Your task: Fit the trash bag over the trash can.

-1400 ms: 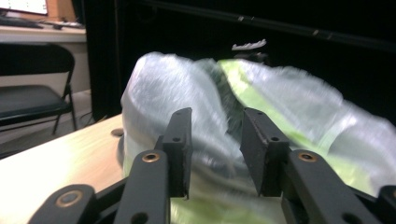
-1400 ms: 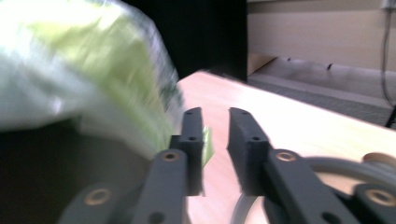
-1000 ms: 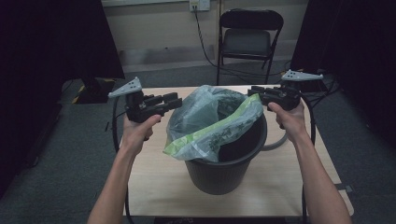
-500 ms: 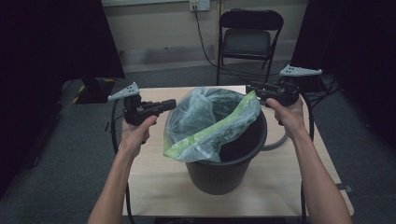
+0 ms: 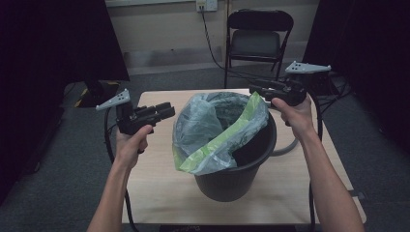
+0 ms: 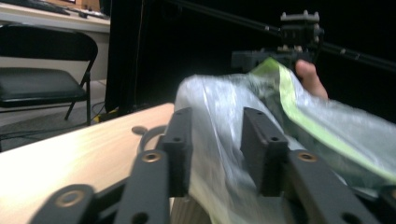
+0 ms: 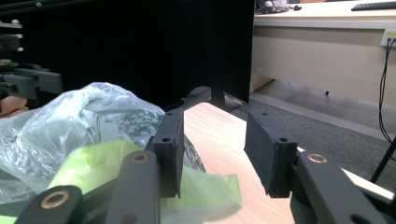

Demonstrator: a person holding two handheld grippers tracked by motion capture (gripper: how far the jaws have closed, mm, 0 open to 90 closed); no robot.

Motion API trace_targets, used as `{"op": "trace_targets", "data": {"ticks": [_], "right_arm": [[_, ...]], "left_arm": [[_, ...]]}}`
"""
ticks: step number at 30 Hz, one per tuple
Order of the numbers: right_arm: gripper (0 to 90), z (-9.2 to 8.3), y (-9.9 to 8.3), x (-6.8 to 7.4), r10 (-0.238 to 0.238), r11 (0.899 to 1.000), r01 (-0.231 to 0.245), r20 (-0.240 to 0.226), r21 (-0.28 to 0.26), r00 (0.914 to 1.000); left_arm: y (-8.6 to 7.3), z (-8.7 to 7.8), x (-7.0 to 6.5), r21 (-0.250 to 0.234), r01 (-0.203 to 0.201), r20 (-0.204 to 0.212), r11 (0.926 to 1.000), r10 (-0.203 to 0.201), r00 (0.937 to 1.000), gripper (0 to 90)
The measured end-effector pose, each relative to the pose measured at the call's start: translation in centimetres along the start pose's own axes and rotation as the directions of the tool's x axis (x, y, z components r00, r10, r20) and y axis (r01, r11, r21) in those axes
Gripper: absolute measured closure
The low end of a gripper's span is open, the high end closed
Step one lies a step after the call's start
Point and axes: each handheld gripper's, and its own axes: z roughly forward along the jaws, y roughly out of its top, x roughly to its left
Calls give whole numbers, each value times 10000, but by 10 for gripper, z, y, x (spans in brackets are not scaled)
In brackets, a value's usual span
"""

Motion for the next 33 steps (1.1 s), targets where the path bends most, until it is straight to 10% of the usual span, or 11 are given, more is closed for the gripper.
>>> {"op": "trace_targets", "data": {"ticks": [6, 9, 11, 14, 28, 33], "right_arm": [[571, 6, 0, 2, 51, 10000, -51, -250, -12, 9997], [566, 7, -1, 3, 39, 10000, -38, -283, 37, 9996], [563, 4, 0, 4, -8, 10000, 7, -283, -31, 9996], [561, 0, 3, 5, -22, 10000, 20, -230, -70, 9997], [506, 2, 28, 26, -414, 9986, 389, -736, -354, 9964], [485, 12, 18, 29, -450, 9977, 492, -866, 459, 9952]], "left_arm": [[4, 37, 4, 197, -122, 323, 9997, 115, 9994, 554], [3, 43, 2, 397, -314, 157, 9987, 308, 9994, 675], [2, 38, 2, 218, -277, 276, 9994, 271, 9992, 867], [-1, 31, 3, 284, -457, 177, 9986, 452, 9988, 900], [-18, -12, -28, 94, -650, 310, 9978, 647, 9974, 896], [-8, -11, -29, -323, -609, 308, 9976, 619, 9976, 795]]}}
